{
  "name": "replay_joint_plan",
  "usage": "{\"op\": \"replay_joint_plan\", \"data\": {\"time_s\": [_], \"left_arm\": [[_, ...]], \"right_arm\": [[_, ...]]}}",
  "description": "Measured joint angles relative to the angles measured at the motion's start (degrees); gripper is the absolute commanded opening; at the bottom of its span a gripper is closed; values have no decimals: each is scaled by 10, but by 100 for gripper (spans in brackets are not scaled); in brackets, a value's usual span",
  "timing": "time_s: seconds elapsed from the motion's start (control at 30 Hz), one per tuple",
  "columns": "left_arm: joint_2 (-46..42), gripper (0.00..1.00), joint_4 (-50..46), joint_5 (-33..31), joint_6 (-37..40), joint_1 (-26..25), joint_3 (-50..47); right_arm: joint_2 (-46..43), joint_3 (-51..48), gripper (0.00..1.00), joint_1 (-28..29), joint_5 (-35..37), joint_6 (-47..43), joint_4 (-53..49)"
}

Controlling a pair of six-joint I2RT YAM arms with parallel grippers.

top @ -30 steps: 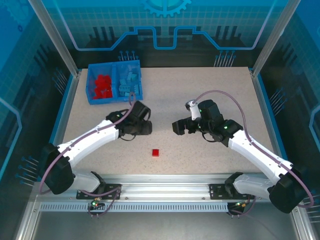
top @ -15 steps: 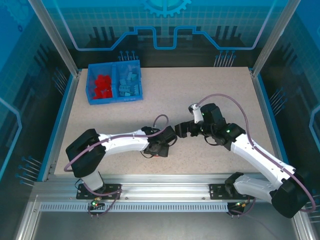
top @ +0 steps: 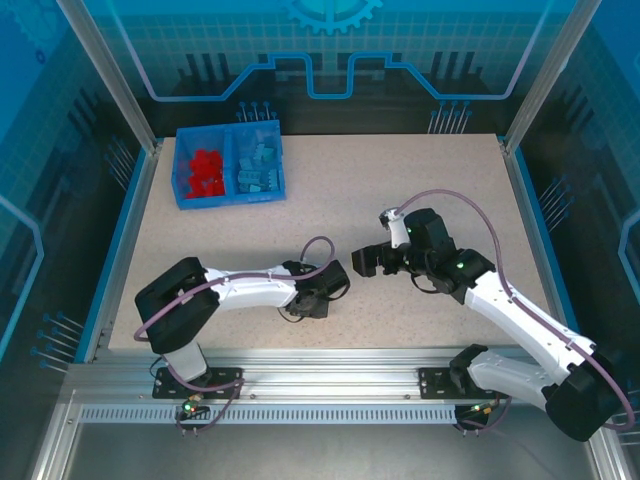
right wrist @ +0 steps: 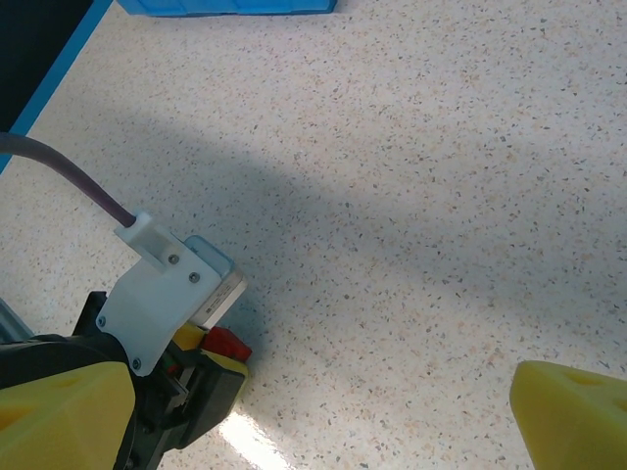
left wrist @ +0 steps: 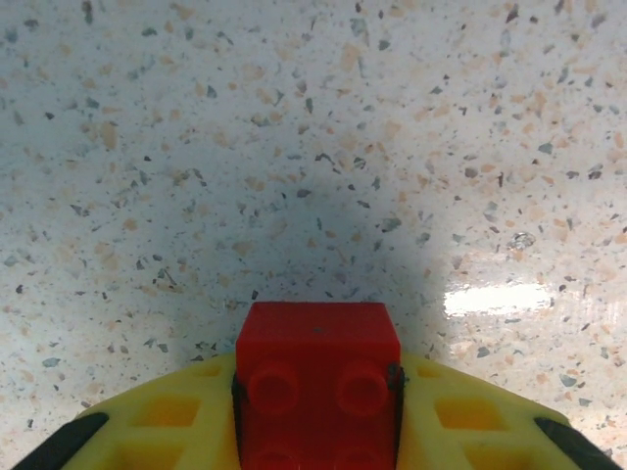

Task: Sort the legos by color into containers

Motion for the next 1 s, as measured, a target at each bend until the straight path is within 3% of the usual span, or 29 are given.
{"op": "replay_joint_plan", "data": {"time_s": [0.23, 0.67, 1.0], "left_arm": [[-4, 27, 7, 5, 2, 16, 0], [-55, 25, 70, 26, 68, 162, 18], [-109, 27, 62, 30, 184, 400, 159]], "right_arm": [[0, 0, 100, 0, -13, 0, 0], [1, -8, 100, 0, -87, 0, 17], [-5, -4, 100, 0, -58, 0, 17]]}}
